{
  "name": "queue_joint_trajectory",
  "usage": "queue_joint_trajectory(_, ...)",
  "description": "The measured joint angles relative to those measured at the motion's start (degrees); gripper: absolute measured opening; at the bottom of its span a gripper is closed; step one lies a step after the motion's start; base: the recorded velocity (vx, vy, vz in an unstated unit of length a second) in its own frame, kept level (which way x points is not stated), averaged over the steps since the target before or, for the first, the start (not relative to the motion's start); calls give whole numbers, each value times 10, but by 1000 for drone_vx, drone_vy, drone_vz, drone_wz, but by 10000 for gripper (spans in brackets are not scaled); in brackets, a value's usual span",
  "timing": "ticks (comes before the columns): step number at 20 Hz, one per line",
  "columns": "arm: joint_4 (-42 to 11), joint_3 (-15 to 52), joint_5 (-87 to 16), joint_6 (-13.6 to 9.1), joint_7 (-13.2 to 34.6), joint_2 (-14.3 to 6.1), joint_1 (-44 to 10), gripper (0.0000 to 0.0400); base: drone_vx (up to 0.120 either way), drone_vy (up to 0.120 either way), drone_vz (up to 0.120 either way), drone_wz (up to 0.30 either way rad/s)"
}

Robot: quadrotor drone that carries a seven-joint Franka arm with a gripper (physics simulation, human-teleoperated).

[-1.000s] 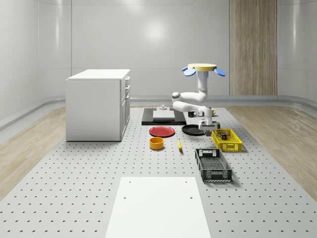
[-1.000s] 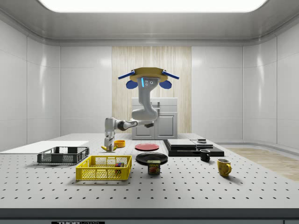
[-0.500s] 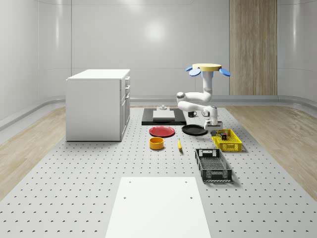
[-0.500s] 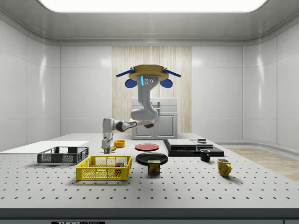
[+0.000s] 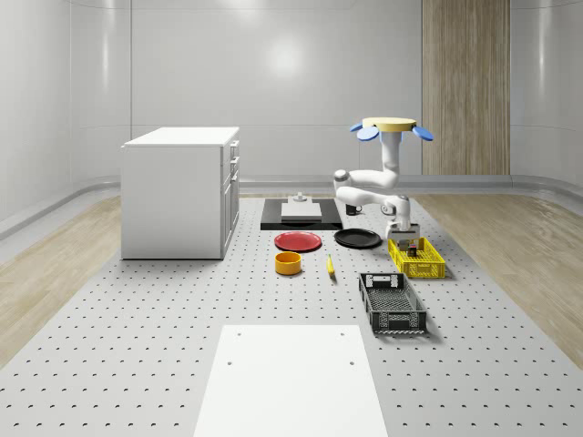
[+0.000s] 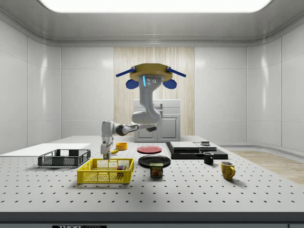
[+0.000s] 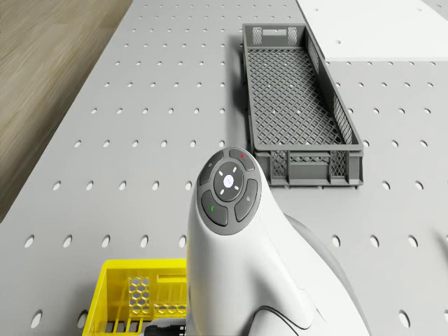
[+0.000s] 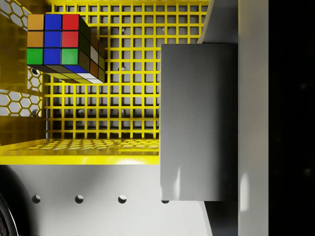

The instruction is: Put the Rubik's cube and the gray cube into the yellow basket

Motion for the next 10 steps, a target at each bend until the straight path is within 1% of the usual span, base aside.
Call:
queue_joint_trajectory(3, 0, 0, 0, 1, 0, -1, 0, 251, 0, 120, 0, 0)
queue_joint_trajectory(10, 0, 0, 1, 2, 1, -2, -1, 251, 0, 120, -120, 0)
